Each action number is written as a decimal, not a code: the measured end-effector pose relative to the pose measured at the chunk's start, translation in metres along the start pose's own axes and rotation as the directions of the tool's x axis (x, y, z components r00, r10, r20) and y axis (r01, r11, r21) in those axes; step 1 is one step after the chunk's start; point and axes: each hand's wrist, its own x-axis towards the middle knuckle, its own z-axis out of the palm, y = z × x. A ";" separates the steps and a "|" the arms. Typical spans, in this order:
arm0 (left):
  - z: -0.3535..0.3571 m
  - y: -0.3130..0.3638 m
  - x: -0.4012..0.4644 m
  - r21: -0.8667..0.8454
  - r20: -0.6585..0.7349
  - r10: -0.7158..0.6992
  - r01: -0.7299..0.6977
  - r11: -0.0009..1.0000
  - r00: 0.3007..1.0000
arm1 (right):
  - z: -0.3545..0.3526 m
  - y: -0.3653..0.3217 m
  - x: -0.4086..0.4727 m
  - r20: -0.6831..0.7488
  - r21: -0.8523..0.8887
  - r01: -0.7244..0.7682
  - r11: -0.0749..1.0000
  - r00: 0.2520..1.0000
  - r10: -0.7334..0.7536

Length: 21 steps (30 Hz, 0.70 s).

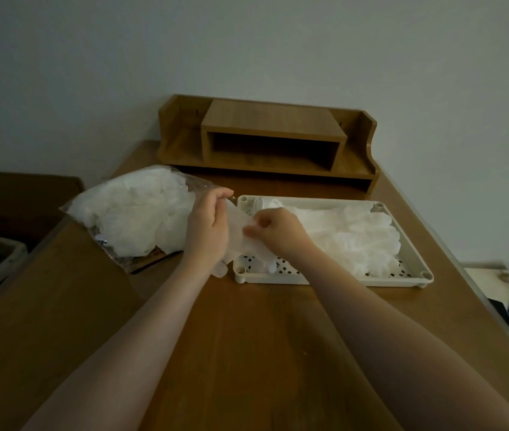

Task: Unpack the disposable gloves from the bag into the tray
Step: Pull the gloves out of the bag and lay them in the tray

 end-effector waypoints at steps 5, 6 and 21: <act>-0.009 0.012 0.002 -0.012 0.192 0.121 -0.121 0.993 0.974 | -0.048 0.006 -0.015 -0.116 0.646 0.109 0.756 0.992 -0.043; -0.009 0.015 0.002 -0.010 0.268 0.170 -0.173 0.985 0.948 | -0.056 0.009 -0.016 -0.123 0.724 0.120 0.680 0.991 -0.044; 0.011 0.059 0.005 -0.464 0.338 -0.138 0.292 0.836 0.931 | -0.118 0.054 -0.044 0.191 0.795 -0.320 0.515 0.938 0.288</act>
